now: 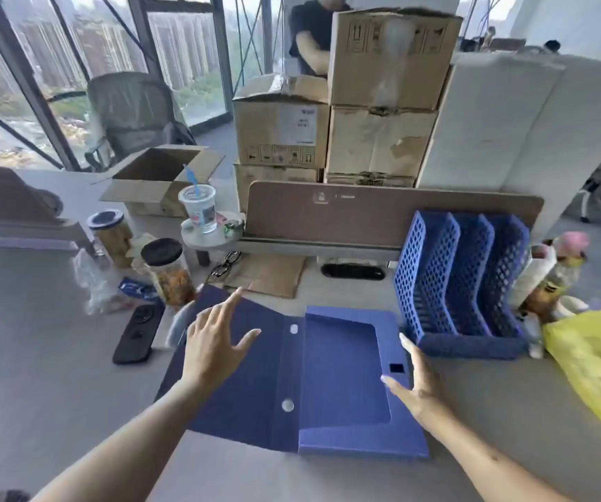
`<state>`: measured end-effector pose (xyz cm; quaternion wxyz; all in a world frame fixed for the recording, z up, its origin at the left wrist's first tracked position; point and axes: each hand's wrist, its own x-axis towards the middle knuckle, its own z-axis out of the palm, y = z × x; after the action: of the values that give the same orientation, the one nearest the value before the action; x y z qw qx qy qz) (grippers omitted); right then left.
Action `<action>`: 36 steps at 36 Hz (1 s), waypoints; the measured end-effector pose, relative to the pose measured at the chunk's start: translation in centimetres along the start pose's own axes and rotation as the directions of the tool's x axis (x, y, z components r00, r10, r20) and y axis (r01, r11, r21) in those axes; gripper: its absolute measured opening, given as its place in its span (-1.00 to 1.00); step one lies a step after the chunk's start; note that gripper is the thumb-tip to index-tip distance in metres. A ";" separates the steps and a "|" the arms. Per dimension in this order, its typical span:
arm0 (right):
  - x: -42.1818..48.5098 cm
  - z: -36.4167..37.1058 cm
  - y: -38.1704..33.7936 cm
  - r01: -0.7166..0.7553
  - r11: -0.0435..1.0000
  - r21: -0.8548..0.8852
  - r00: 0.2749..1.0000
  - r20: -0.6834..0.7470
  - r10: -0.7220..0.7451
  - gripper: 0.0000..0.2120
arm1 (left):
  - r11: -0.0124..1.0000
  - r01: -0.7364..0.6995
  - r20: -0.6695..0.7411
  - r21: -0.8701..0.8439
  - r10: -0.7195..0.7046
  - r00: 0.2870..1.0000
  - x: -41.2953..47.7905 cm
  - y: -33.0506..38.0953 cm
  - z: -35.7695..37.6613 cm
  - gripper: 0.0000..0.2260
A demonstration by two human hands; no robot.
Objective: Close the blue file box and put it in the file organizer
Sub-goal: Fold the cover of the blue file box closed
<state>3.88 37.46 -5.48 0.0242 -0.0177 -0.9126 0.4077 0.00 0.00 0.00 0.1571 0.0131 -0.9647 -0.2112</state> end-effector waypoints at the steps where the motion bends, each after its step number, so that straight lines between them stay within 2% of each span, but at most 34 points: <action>1: -0.5 0.4 0.6 -0.010 1.000 0.022 0.999 0.037 0.009 -0.14 | 0.999 0.023 0.006 -0.040 -0.023 1.000 -0.5 -0.8 0.1 -0.27; 4: -2.0 1.7 2.8 -0.103 0.993 -0.055 0.979 0.172 0.111 0.05 | 0.989 0.138 0.017 -0.061 -0.137 0.990 -2.5 -2.9 0.6 -0.24; 8: -3.8 2.9 4.7 -0.161 0.976 -0.145 0.961 0.203 0.189 0.16 | 0.962 0.271 0.103 0.023 -0.271 0.957 -4.5 -5.1 0.8 -0.10; 12: -4.7 3.8 5.5 -0.207 0.974 -0.088 0.948 0.226 0.222 0.16 | 0.900 0.419 0.220 0.124 -0.436 0.872 -5.3 -6.7 0.6 -0.06; 16: -4.8 4.2 5.6 -0.241 0.968 -0.067 0.941 0.230 0.250 0.06 | 0.861 0.509 0.232 -0.002 -0.495 0.838 -5.1 -7.9 0.0 -0.15; 19: -4.6 4.5 5.4 -0.276 0.959 -0.065 0.937 0.203 0.283 0.07 | 0.840 0.535 0.247 -0.091 -0.502 0.829 -4.6 -8.4 -0.6 -0.19; 26: -3.9 4.4 4.5 -0.317 0.946 -0.063 0.922 0.216 0.323 0.08 | 0.835 0.522 0.230 -0.173 -0.481 0.846 -3.2 -8.2 -2.2 -0.45; 30: -3.8 4.5 4.2 -0.327 0.943 -0.066 0.914 0.230 0.334 0.08 | 0.854 0.476 0.242 -0.208 -0.427 0.871 -2.3 -6.2 -3.7 -0.51; 36: -3.3 3.7 3.1 -0.391 0.920 0.010 0.888 0.266 0.375 -0.07 | 0.809 0.398 0.290 -0.433 -0.293 0.911 -1.3 -2.1 -5.1 -0.54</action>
<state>6.98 36.62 -10.35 -0.1753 -0.1433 -0.8730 0.4320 2.70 -3.88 3.10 0.0119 0.1273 -0.8732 -0.4702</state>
